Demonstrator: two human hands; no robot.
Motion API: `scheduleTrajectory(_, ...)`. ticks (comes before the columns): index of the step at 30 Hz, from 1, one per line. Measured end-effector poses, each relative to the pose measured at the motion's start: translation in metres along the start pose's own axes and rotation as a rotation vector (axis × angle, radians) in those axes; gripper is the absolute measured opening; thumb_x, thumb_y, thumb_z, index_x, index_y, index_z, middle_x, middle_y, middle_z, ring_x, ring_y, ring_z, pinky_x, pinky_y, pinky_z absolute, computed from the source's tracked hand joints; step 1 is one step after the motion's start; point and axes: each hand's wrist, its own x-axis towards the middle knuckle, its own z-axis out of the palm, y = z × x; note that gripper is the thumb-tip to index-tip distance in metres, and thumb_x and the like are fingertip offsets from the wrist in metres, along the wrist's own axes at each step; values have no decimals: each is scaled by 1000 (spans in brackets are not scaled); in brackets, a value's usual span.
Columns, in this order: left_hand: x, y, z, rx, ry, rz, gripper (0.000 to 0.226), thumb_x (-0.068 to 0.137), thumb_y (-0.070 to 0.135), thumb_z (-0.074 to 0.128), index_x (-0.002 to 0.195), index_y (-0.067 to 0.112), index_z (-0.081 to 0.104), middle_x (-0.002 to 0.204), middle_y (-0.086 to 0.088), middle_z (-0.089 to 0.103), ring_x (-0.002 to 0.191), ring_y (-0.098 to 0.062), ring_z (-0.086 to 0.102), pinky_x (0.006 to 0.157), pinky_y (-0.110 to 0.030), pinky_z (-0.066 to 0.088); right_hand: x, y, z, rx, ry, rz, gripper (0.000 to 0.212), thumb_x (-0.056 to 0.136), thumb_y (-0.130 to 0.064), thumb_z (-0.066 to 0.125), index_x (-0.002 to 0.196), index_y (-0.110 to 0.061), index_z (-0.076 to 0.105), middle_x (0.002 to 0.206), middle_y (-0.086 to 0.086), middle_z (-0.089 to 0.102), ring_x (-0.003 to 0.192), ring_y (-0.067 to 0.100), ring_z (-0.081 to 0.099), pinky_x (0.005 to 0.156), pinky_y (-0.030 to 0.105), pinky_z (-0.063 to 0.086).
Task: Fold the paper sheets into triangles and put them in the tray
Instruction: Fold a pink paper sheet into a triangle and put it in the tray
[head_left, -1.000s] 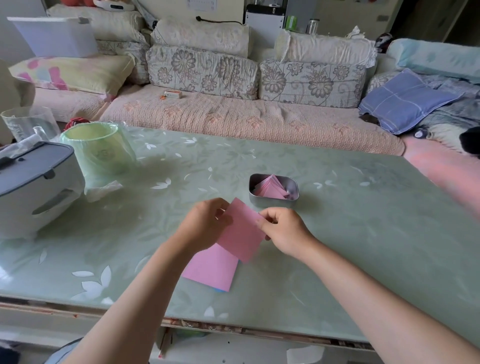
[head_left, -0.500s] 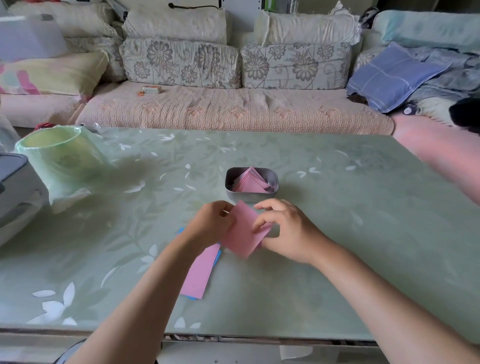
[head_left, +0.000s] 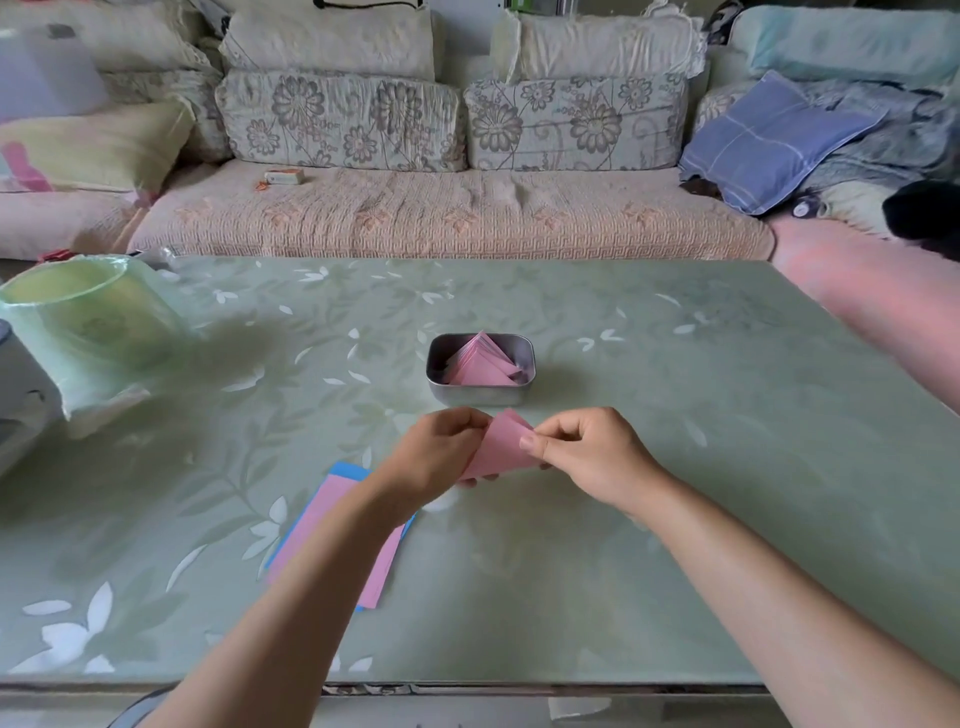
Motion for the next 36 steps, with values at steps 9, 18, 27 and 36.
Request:
scheduleTrajectory(9,3,-7,8,-61,97,77,11,81,22,79,86,23,70,66,14,65,61,-4,58,61,-22,52,-1,-4,6,95,37,10,9,86,-20,76,77,-19,76,74,4,74,60,10,65,60,19,50)
scheduleTrajectory(18,7,-10,8,-24,216,89,7,81,28,79,79,22,75,72,8,73,57,-1,57,57,-13,44,0,-8,10,206,23,42,18,91,-12,70,105,-21,64,81,5,75,59,15,67,55,15,45)
scheduleTrajectory(27,4,-6,10,69,216,163,9,81,31,79,78,36,73,71,18,73,62,-1,63,63,-22,52,1,-7,10,185,63,38,19,95,-27,67,80,-23,78,78,-11,75,73,1,62,70,19,48)
scheduleTrajectory(36,2,-4,12,24,304,182,15,76,38,83,71,45,71,69,15,71,56,0,58,51,-16,43,-2,-8,12,83,15,-29,17,97,-22,64,91,-22,80,87,-9,77,78,-1,65,71,14,48)
